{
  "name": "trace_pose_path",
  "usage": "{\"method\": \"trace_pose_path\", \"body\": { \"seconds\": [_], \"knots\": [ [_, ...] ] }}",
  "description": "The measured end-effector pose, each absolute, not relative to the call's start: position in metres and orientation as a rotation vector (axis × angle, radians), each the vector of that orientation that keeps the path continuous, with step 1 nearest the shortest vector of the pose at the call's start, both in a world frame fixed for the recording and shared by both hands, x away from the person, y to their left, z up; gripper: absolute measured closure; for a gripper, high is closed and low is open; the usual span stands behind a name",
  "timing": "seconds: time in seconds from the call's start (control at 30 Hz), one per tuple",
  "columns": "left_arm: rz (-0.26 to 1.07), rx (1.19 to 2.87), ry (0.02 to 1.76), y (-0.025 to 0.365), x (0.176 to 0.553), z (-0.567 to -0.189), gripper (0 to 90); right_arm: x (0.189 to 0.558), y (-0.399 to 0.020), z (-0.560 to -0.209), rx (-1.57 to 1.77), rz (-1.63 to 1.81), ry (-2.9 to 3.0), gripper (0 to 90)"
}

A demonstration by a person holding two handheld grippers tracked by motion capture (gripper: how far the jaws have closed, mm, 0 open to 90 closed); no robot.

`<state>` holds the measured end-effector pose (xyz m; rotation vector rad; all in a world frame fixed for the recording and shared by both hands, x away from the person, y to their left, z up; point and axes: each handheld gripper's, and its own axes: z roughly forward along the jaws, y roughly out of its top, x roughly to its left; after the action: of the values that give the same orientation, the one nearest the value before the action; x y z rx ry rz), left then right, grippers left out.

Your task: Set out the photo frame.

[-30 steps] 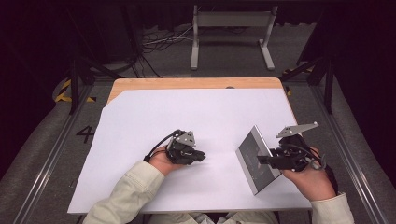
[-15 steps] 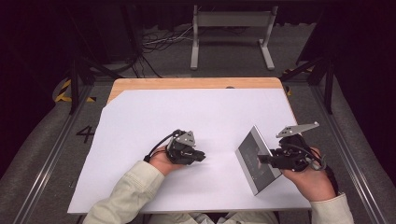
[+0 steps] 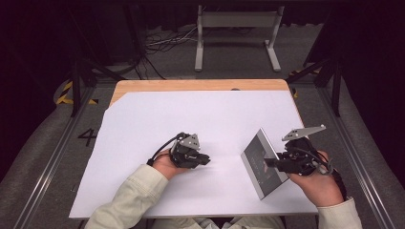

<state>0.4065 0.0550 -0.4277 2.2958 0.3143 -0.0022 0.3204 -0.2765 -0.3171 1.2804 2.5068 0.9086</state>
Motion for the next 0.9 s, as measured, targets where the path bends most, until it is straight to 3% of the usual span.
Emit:
{"method": "trace_pose_path", "body": {
  "seconds": [0.27,0.43,0.9],
  "knots": [
    [-0.005,2.295,0.310,0.055,0.407,-0.428,81.0,0.320,-0.276,-0.316,1.282,0.902,2.512,71.6],
    [-0.005,2.298,0.309,0.055,0.407,-0.428,81.0,0.319,-0.279,-0.313,1.270,0.964,2.516,82.9],
    [0.003,2.286,0.333,0.060,0.407,-0.425,80.3,0.319,-0.276,-0.305,1.216,0.949,2.516,84.0]
  ]
}}
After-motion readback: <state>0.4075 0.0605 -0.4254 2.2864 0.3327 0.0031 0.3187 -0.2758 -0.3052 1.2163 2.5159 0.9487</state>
